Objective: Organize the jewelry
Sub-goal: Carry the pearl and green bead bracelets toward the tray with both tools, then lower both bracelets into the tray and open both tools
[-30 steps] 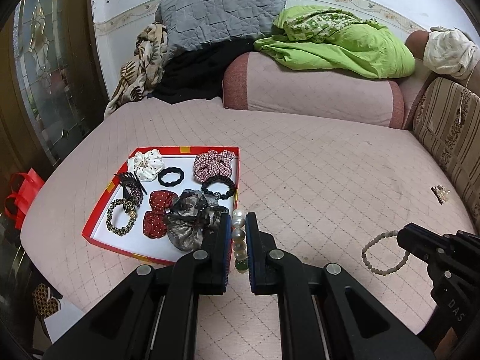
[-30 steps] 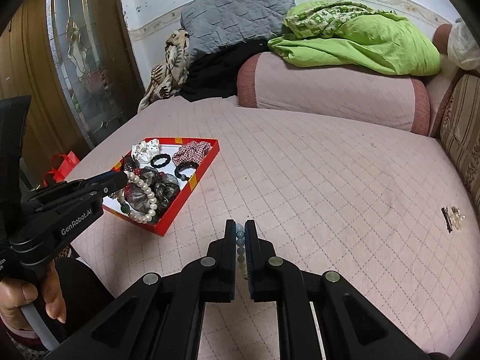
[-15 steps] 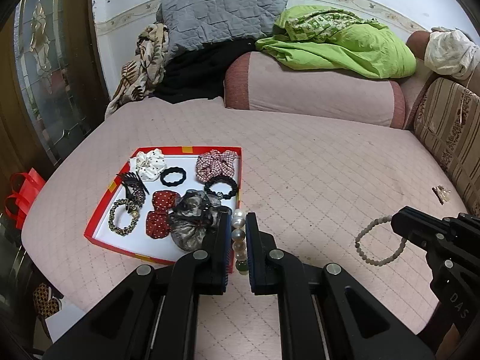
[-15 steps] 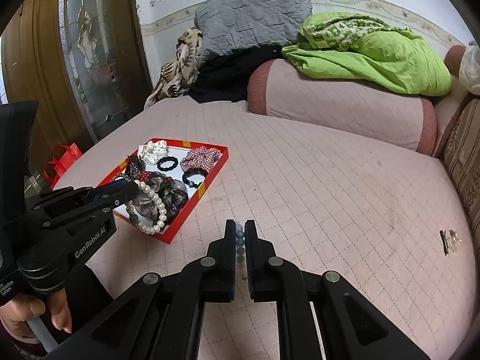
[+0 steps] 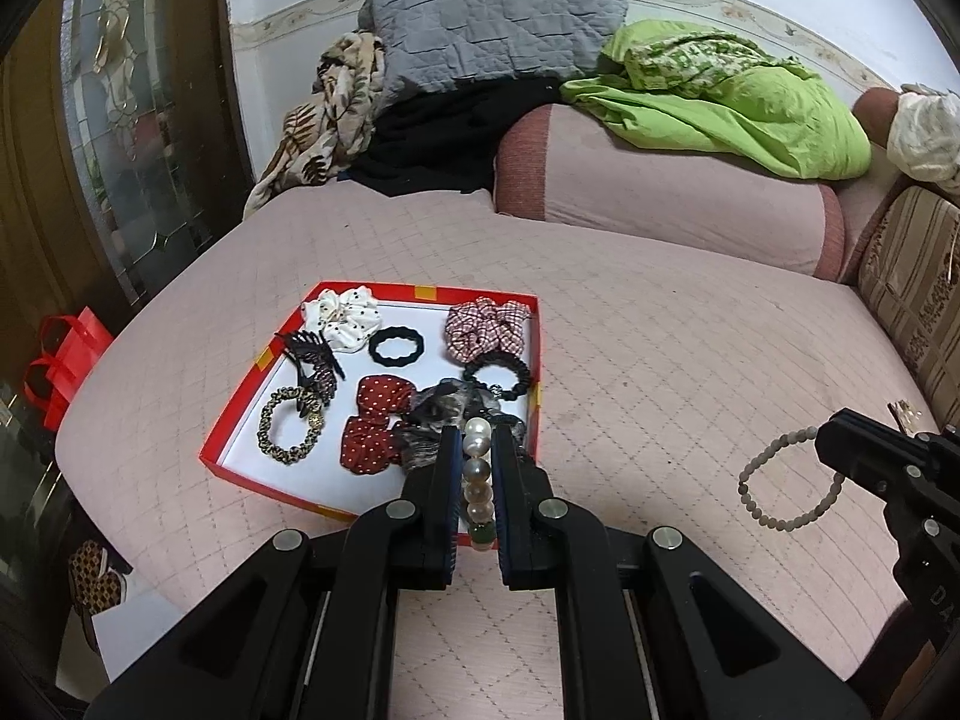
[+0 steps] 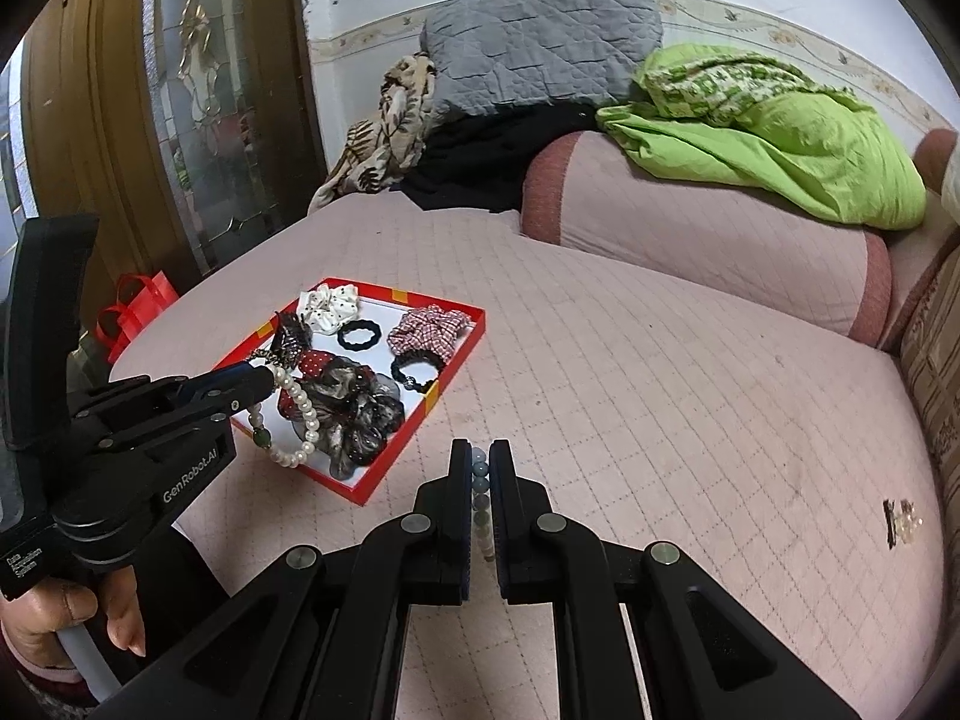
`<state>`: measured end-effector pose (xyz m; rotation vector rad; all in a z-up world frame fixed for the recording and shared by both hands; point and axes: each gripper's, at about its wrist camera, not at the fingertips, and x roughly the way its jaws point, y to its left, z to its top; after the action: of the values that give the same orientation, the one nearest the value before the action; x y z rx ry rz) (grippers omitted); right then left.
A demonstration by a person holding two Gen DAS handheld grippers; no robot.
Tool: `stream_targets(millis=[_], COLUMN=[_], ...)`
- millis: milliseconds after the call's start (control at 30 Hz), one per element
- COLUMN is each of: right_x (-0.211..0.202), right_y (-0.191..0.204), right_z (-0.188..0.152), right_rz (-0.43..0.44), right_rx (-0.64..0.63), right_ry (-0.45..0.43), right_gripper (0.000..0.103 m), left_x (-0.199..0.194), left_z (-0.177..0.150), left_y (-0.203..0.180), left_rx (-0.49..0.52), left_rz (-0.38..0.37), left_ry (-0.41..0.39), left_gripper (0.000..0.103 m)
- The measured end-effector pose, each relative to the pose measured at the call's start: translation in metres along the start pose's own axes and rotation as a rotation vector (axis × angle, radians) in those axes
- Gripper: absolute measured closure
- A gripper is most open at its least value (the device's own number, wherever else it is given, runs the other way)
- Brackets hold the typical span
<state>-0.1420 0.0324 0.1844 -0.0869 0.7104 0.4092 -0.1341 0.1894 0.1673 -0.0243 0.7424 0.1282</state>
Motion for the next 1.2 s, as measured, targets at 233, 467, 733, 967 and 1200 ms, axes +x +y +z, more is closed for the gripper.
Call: stream_targets(millis=[233,467,733,967,1200], right_x=[0.005,0.018,0.039,0.075,0.119], right_y=[0.015,0.025,0.031,0.042,0.062], right_z=[0.013,0.023,0.040,0.064,0.096], right_rz=[0.014,0.015,0.020,0.037,0.068], right_rx=[-0.031,-0.048,-0.055,-0.041,-0.038], right_ry=[-0.002,0.017,0.037,0.066,0.087], right_gripper=[0.096,0.096,0.096,0.096,0.096], left_x=[0.006,0.014,0.036,0.073,0.112], left_z=[0.000,0.004,0.024,0.036,0.029], left_y=[0.015,0.038,0.095,0.146,0.174], left_rx=[-0.030,-0.062,-0.097,-0.206,-0.290], left_rz=[0.011,0.030,0.107,0.076,-0.017], left_ry=[0.009,0.010,0.006,0.027,0.056], left_gripper=[0.094,0.094,0.094,0.094,0.094])
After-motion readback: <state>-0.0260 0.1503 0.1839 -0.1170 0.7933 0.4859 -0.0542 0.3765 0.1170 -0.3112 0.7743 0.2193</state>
